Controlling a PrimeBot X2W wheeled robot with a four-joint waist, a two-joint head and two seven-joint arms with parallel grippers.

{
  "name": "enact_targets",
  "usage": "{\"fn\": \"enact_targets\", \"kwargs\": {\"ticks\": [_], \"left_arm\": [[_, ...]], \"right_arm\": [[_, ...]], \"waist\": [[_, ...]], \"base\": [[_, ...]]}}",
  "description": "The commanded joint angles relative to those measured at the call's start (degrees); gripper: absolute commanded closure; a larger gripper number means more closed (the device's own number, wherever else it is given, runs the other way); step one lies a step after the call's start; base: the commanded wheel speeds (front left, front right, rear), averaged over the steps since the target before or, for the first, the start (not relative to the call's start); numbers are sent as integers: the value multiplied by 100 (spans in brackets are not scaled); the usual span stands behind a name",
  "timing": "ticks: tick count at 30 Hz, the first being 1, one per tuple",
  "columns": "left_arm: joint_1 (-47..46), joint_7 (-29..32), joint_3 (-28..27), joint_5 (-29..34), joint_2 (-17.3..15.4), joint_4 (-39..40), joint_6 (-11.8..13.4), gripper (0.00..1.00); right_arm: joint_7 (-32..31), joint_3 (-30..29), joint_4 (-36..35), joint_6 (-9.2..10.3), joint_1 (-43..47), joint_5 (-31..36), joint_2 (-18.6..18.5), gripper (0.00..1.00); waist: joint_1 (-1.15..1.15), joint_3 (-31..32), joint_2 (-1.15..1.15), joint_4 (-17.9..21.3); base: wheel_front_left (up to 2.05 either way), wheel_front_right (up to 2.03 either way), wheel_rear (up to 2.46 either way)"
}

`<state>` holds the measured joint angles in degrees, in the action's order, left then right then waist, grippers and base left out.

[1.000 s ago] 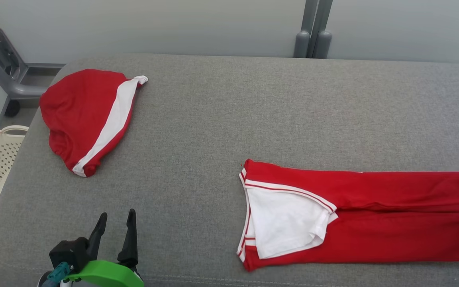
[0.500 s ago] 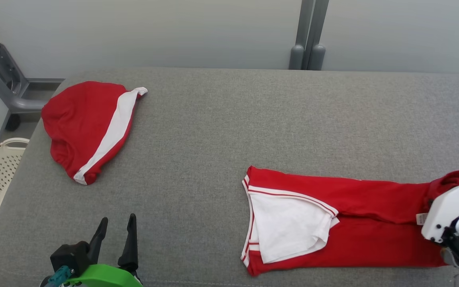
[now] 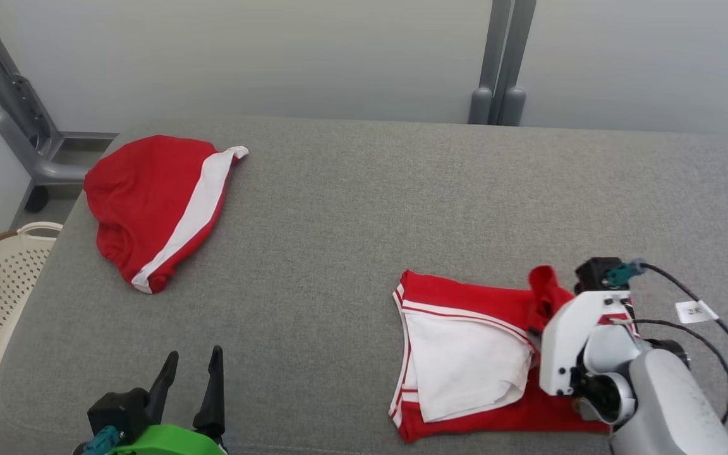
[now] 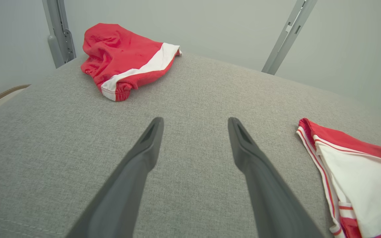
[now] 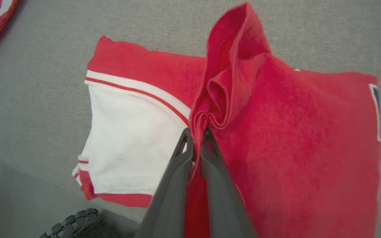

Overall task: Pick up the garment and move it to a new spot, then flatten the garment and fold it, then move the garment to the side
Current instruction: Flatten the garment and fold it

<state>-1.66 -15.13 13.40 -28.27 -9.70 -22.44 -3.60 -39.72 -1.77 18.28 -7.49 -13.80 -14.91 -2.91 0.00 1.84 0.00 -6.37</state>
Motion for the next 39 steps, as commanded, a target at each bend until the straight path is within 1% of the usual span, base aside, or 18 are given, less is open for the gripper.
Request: {"fn": "enact_targets", "kwargs": {"ticks": [1, 6, 14, 23, 32, 33, 34, 39], "left_arm": [[77, -3, 16, 15, -37, -16, -37, 0], [74, 2, 55, 34, -58, -38, -39, 0], [101, 4, 113, 38, -80, -52, -18, 0], [51, 14, 209, 32, -73, -79, -51, 0], [-45, 8, 270, 6, -23, -140, -48, 0], [-56, 7, 268, -1, -19, -142, -47, 0], [-65, 5, 264, -7, -18, -145, -46, 0], [-63, 1, 220, -30, -19, -157, -7, 0]], "right_arm": [[75, 234, 129, 1, -121, -163, -4, 100], [251, 930, 600, 0, -416, -493, -4, 100], [598, 1646, 1259, 0, -805, -951, -4, 100], [1068, 2222, 2028, 0, -1281, -1517, -7, 100], [1380, 2729, 2754, 0, -1671, -1889, -5, 100], [1436, 2795, 2781, 0, -1718, -1905, -3, 76], [1500, 2816, 2816, 0, -1754, -1952, -4, 0], [1675, 3030, 2798, 0, -1886, -2251, -5, 0]], "waist": [[0, 58, 0, -55], [0, 129, 0, -158], [0, 166, 0, -309], [0, 130, 0, -507], [0, 43, 0, -660], [0, 31, 0, -664], [0, 19, 0, -663], [0, 13, 0, -595]], "base": [[0, 0, 0], [0, 0, 0], [0, 0, 0], [0, 0, 0], [0, 0, 0], [0, 0, 0], [0, 0, 0], [0, 0, 0]]}}
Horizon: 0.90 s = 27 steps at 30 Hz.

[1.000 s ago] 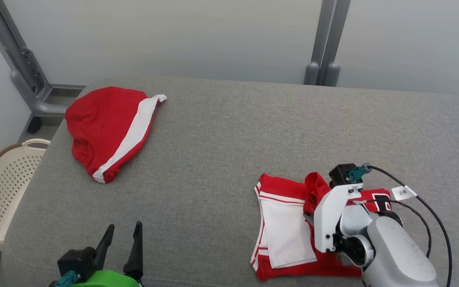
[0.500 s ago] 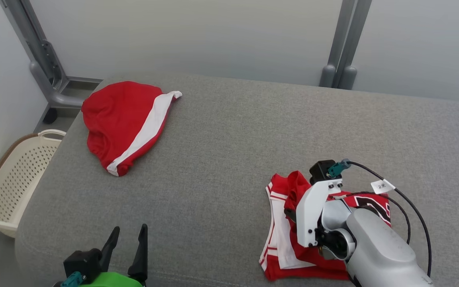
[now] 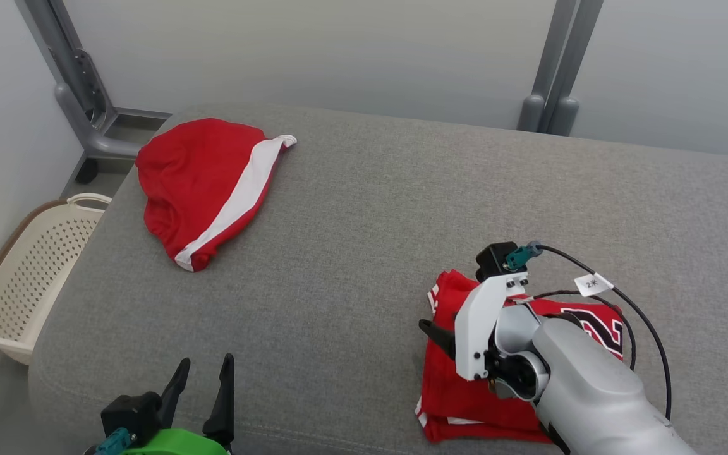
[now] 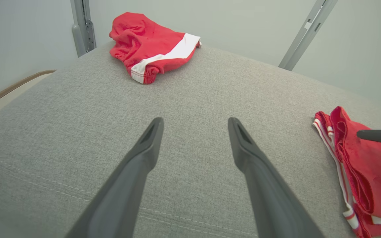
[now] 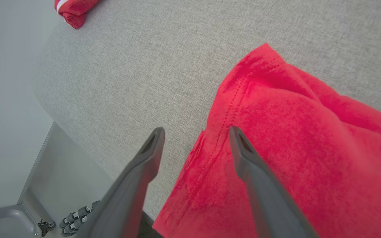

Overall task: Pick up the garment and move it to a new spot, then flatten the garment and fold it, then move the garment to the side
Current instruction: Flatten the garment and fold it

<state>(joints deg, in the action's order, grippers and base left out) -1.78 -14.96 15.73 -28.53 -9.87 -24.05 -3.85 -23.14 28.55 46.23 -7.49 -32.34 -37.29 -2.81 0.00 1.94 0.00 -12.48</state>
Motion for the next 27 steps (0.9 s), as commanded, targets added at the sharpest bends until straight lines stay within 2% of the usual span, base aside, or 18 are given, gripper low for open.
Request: {"fn": "enact_targets", "kwargs": {"ticks": [1, 6, 14, 21, 27], "left_arm": [[-53, -18, -25, -11, -7, 3, 22, 0], [-61, -23, -61, -29, -34, 11, 30, 0], [17, -23, -111, -38, -8, 90, 96, 0], [88, -25, -134, -30, -6, 129, 102, 0], [66, -26, -156, -7, 33, 119, 92, 0]], "right_arm": [[44, 37, -34, 0, -65, -65, -16, 0], [272, -33, -139, 0, -221, -209, -21, 0], [761, -1019, 183, 0, -259, 1006, -17, 0], [279, -2336, -105, 0, 293, 2034, -118, 0], [-413, -3460, -1194, 0, 1021, 2671, -80, 0]], "waist": [[0, 9, 0, 39], [0, 54, 0, 182], [0, 139, 0, 424], [0, 155, 0, 606], [0, 130, 0, 725]], "base": [[0, 0, 0], [0, 0, 0], [0, 0, 0], [0, 0, 0], [0, 0, 0]]}}
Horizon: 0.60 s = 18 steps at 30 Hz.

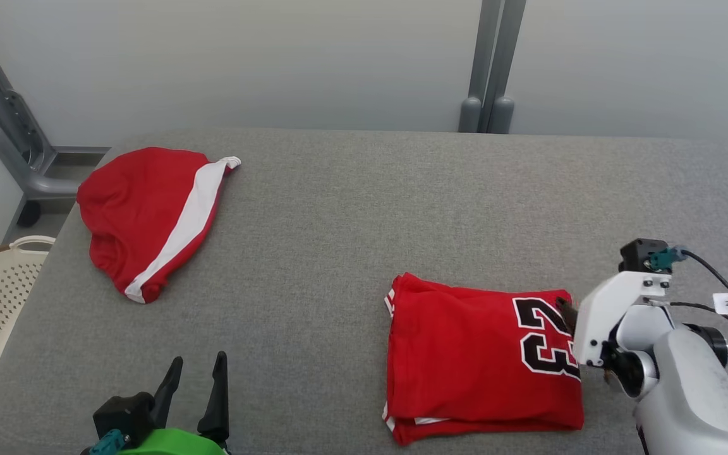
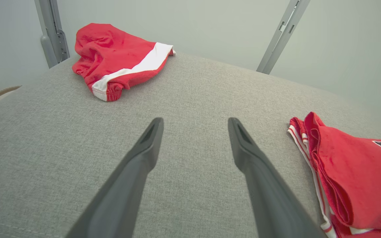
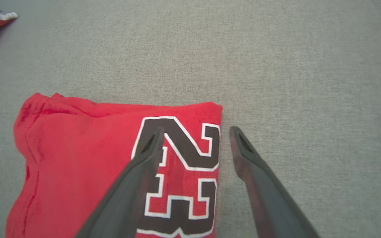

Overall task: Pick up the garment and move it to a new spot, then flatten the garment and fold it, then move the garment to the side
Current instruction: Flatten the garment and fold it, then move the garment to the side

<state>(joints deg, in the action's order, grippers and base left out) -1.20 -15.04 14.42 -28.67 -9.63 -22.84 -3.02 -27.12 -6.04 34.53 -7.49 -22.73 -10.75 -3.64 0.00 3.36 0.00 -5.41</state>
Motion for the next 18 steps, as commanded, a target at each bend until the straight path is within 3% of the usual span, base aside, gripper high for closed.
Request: {"fn": "enact_targets", "kwargs": {"ticks": [1, 5, 9, 18], "left_arm": [[-4, -19, -27, 10, 17, -4, -3, 0], [-59, -18, -41, 37, 46, -11, -41, 0], [-100, -19, -52, 65, 55, -2, -62, 0], [-211, -19, 2, 138, 34, 5, -93, 0]], "right_arm": [[-151, -133, -257, 0, 207, 81, 23, 0], [-634, -480, -1108, 0, 705, 183, 64, 0], [-932, -455, -1609, 0, 1056, -165, 72, 0], [-1113, -380, -1699, 0, 1271, -475, 69, 0]], "waist": [[0, -20, 0, 31], [0, -71, 0, 75], [0, -138, 0, 92], [0, -326, 0, -28]], "base": [[0, 0, 0], [0, 0, 0], [0, 0, 0], [0, 0, 0]]}}
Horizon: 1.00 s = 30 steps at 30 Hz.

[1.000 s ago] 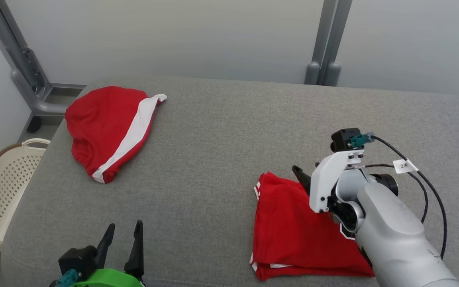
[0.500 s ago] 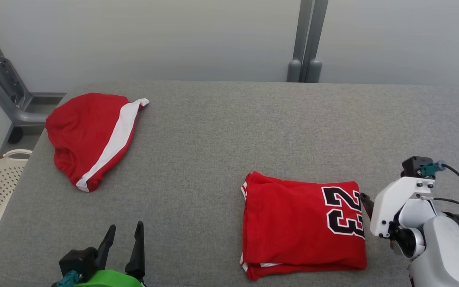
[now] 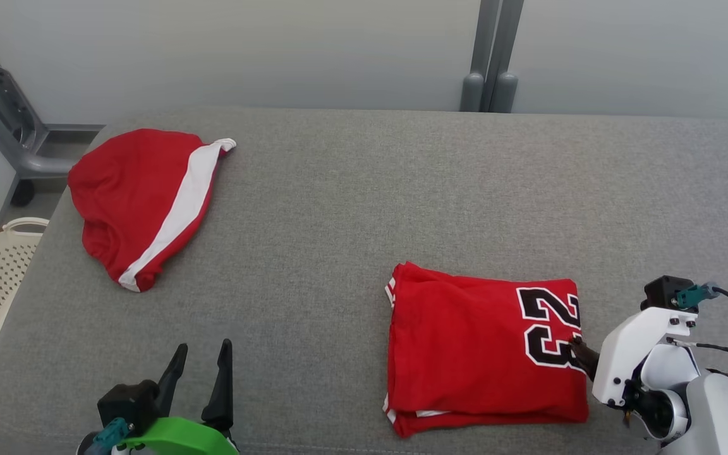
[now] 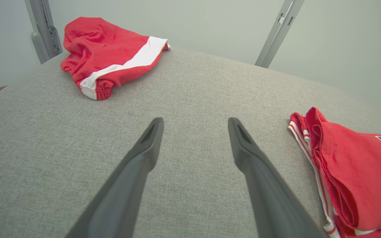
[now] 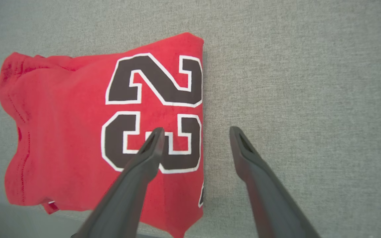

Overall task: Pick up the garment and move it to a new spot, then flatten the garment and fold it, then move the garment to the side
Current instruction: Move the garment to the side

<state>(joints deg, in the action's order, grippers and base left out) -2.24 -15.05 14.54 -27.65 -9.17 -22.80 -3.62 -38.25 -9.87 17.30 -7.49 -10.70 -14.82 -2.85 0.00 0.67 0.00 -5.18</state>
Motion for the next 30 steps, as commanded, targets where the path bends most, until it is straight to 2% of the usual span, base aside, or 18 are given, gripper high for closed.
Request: {"fn": "enact_targets", "kwargs": {"ticks": [1, 6, 13, 14, 15, 17, 18, 30], "left_arm": [[-111, -18, -5, 48, -20, 6, -37, 0], [-222, -11, 4, 89, -58, 51, -42, 0], [-371, -11, 3, 172, -96, 283, 76, 0], [-391, -11, -16, 190, -108, 331, 99, 0], [-401, -11, -36, 210, -114, 372, 135, 0], [-404, -11, -61, 213, -129, 433, 185, 0], [-409, -11, -67, 222, -146, 456, 196, 0], [-303, 11, -161, 104, -232, 521, 318, 0]], "right_arm": [[-1, 12, 60, 0, 69, -53, -11, 0], [65, -27, 369, 0, -13, -105, -10, 0], [259, -85, 808, 0, -240, -73, -9, 0], [275, -82, 854, 0, -260, -67, -9, 8], [285, -82, 912, 0, -276, -50, -8, 45], [304, -72, 993, 0, -308, -19, -2, 86], [324, -59, 1021, 0, -317, -15, -2, 100], [478, -35, 1119, 1, -595, 99, -17, 100]], "waist": [[0, -88, 0, -74], [0, -240, 0, -189], [0, -409, 0, -307], [0, -420, 0, -318], [0, -429, 0, -329], [0, -433, 0, -350], [0, -430, 0, -357], [0, -425, 0, -238]], "base": [[0, 0, 0], [0, 0, 0], [0, 0, 0], [0, 0, 0], [0, 0, 0], [0, 0, 0], [0, 0, 0], [0, 0, 0]]}}
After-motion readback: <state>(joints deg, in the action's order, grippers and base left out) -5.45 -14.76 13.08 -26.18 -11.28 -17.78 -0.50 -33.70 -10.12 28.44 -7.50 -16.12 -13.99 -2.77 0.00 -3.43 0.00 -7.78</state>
